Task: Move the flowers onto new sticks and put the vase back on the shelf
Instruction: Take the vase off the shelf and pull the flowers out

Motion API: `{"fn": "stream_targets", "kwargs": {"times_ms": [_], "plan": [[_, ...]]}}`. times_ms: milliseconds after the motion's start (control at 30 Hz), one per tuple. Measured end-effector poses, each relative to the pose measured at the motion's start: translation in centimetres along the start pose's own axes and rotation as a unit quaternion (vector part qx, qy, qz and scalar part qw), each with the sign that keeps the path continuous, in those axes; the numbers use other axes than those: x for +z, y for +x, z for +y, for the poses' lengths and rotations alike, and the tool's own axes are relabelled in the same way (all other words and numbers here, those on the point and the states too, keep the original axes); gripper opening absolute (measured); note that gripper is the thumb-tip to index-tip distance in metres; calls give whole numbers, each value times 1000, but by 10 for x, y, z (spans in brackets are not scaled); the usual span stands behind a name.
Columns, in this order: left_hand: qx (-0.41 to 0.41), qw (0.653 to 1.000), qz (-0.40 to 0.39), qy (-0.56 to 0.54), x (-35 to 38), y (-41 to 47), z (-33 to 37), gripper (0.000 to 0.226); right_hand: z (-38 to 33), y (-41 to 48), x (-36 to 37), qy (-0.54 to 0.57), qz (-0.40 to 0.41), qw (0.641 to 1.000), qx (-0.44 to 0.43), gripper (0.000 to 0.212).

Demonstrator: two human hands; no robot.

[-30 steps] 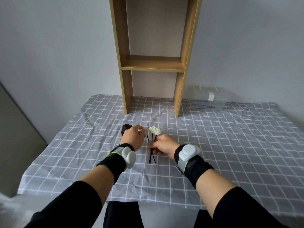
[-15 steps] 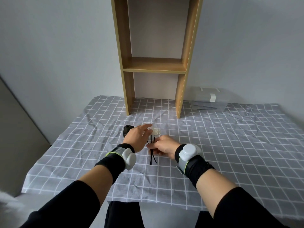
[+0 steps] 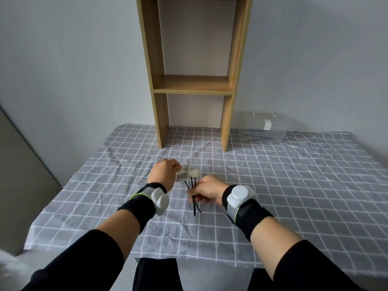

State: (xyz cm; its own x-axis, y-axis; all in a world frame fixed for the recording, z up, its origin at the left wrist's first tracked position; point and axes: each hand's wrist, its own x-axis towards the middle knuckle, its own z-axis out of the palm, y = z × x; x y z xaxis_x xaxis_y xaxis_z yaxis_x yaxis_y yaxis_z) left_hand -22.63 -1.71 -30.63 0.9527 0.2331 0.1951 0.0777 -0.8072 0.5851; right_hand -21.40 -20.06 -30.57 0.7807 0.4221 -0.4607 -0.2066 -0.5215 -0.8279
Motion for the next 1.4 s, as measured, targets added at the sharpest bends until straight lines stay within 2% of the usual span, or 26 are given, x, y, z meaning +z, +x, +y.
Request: {"fn": "stream_targets", "kwargs": {"times_ms": [133,300,433,500,600,700,1133,1400], "plan": [[-1,999,-22,29,-1,-2,-8,20,2,1,-3,28,28,999,6,16],[31,999,11,10,-1,-6,2,28,0,2,1,28,35,999,9,32],[99,994,-36,4,1,-11,18,39,-5,-2,5,26,29,999,3,21],[116,991,-64,20,3,-12,22,35,-7,-3,7,24,22,999,4,19],[112,991,-77,14,5,-12,23,19,-10,-6,7,17,9,1000,9,18],[98,993,-71,-8,5,-10,23,13,-11,-9,6,1,-5,1000,14,17],[93,996,-20,-1,10,-8,23,15,-14,-12,0,-7,-28,999,21,14],[77,992,-86,-41,8,-5,23,19,-12,-6,-2,-5,3,1000,21,13]]}}
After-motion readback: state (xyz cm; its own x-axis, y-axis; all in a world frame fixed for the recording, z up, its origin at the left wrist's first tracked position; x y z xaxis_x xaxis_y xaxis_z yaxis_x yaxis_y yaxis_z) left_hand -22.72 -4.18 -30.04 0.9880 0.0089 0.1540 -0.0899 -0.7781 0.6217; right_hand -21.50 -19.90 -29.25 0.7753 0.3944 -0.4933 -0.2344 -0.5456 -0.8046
